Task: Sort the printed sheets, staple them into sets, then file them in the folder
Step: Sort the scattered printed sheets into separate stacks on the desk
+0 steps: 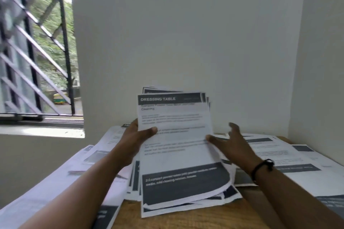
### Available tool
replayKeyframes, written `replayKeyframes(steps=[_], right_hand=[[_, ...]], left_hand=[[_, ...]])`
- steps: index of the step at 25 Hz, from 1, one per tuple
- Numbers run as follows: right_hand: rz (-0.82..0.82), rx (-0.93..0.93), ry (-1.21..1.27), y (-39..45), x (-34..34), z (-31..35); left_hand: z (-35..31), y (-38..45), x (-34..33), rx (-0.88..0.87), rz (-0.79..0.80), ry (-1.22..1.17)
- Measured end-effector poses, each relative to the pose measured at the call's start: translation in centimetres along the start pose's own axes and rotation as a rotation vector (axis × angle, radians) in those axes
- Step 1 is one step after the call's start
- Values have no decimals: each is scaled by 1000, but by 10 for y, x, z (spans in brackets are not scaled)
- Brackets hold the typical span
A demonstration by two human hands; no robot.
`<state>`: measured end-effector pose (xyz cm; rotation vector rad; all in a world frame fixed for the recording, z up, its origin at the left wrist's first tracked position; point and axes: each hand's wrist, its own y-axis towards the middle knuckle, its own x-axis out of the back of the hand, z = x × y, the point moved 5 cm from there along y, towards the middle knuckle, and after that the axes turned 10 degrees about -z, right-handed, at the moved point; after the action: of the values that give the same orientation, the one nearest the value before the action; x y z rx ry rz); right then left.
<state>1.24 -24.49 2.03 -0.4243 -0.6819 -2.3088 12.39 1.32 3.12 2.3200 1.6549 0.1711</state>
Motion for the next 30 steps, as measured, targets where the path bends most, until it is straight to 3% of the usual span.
replayKeyframes(steps=[3,12,16,22,24,30], right_hand=[[137,-145,388,-3,-3,5],[-176,277,623,-74,89,81],[-240,289,546,-103,91,65],[-94,86,290,-110,66,-1],[-87,111,237,-108,67,-2],[-358,316,78,-110,101,16]], left_hand=[[-19,-13,-9,-41,13,-29],[-88,-65,-66,-173,3,-10],[-64,-87,-82,-121,54,-5],[-26,-95,-77,8,77,-9],[-25,-95,-79,21,37,-8],[-49,-99,-93,-61,-38,-119]])
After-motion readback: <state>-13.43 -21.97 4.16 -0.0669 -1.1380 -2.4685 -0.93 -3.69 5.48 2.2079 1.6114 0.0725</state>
